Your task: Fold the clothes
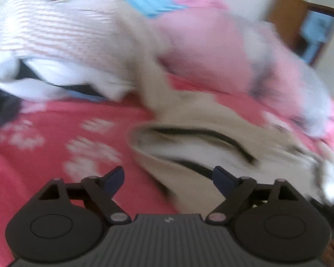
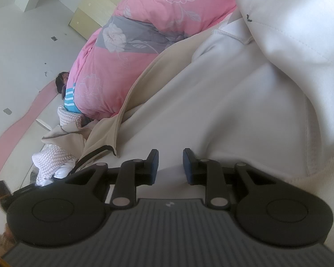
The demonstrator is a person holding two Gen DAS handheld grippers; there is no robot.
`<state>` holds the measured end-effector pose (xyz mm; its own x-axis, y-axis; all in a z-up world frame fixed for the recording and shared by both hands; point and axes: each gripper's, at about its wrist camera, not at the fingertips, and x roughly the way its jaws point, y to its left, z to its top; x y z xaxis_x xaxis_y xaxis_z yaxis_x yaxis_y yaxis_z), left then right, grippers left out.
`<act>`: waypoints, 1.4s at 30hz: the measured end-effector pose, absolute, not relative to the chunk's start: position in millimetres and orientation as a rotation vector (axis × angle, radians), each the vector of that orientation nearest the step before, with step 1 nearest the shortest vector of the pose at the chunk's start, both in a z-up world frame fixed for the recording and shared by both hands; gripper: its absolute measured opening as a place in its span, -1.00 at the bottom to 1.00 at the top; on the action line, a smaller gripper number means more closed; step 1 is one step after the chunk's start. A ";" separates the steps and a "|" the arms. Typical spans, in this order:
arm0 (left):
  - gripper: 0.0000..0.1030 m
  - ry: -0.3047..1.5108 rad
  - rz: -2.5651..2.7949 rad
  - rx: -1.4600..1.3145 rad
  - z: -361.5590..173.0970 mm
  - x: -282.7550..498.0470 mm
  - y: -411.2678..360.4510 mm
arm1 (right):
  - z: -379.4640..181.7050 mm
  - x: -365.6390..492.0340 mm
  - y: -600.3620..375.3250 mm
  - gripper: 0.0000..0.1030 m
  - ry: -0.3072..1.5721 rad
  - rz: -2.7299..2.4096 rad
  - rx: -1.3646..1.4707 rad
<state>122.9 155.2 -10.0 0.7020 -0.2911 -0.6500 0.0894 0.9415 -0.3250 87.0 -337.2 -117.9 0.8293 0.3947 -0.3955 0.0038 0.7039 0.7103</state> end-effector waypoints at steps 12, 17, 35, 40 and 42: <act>0.14 0.781 -0.360 -0.156 -65.0 58.4 65.3 | -118.9 84.1 -334.8 -0.55 0.547 0.228 0.742; -0.07 0.764 -0.322 -0.233 -71.4 57.8 82.9 | -118.9 83.9 -333.8 -0.55 0.545 0.228 0.738; -0.94 0.558 -0.017 -0.196 -7.8 14.9 120.1 | -118.9 80.3 -334.0 -0.55 0.541 0.228 0.751; -0.95 0.583 0.081 -0.245 -9.9 8.2 157.3 | -118.7 79.1 -334.8 -0.55 0.541 0.229 0.758; -0.95 0.593 0.120 -0.264 -10.8 5.5 172.1 | -118.8 78.9 -335.1 -0.55 0.540 0.230 0.760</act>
